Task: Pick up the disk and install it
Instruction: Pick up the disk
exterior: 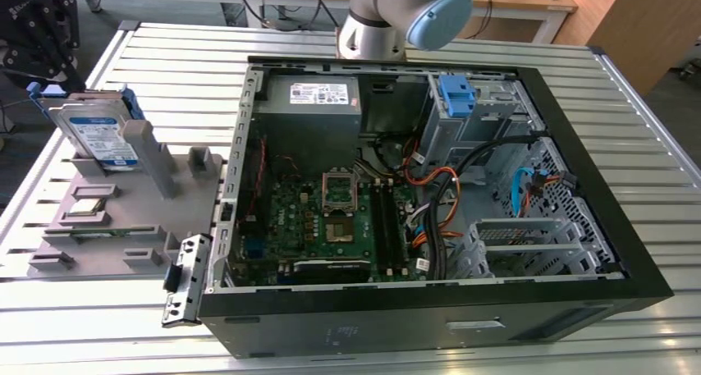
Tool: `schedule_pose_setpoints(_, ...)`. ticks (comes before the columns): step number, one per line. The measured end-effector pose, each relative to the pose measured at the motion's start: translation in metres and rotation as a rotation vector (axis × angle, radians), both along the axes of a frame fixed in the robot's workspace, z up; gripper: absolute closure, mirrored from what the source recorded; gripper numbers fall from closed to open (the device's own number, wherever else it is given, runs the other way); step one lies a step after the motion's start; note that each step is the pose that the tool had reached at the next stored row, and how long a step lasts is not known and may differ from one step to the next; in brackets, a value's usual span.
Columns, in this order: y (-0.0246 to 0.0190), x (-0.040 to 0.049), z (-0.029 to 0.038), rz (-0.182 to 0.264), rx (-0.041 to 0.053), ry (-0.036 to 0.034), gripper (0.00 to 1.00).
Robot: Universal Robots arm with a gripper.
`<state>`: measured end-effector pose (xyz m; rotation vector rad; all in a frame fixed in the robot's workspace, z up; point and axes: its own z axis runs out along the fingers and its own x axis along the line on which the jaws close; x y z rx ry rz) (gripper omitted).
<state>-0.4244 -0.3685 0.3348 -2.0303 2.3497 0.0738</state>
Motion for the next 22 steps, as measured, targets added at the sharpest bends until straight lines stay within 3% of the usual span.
schedule_pose_setpoints(6, 0.0000, 0.0000, 0.0000, 0.000, 0.0000, 0.0000, 0.89)
schedule_pose_setpoints(9, 0.0000, 0.0001, 0.0000, 0.000, -0.0001, 0.0000, 0.71)
schedule_pose_setpoints(12, 0.0000, 0.0001, 0.0000, 0.000, 0.0000, 0.0000, 0.65)
schedule_pose_setpoints(13, 0.0000, 0.0001, 0.0000, 0.000, -0.0001, 0.0000, 0.53)
schedule_pose_setpoints(14, 0.0000, 0.0001, 0.0000, 0.000, 0.0000, 0.0000, 0.53)
schedule_pose_setpoints(16, 0.0000, 0.0001, 0.0000, 0.000, 0.0000, 0.0000, 0.42)
schedule_pose_setpoints(18, 0.0000, 0.0001, 0.0000, 0.000, 0.0000, 0.0000, 0.42)
schedule_pose_setpoints(19, 0.0000, 0.0001, 0.0000, 0.000, 0.0000, 0.0001, 0.35)
schedule_pose_setpoints(22, 0.0000, 0.0002, 0.0000, 0.001, 0.0000, 0.0001, 0.35)
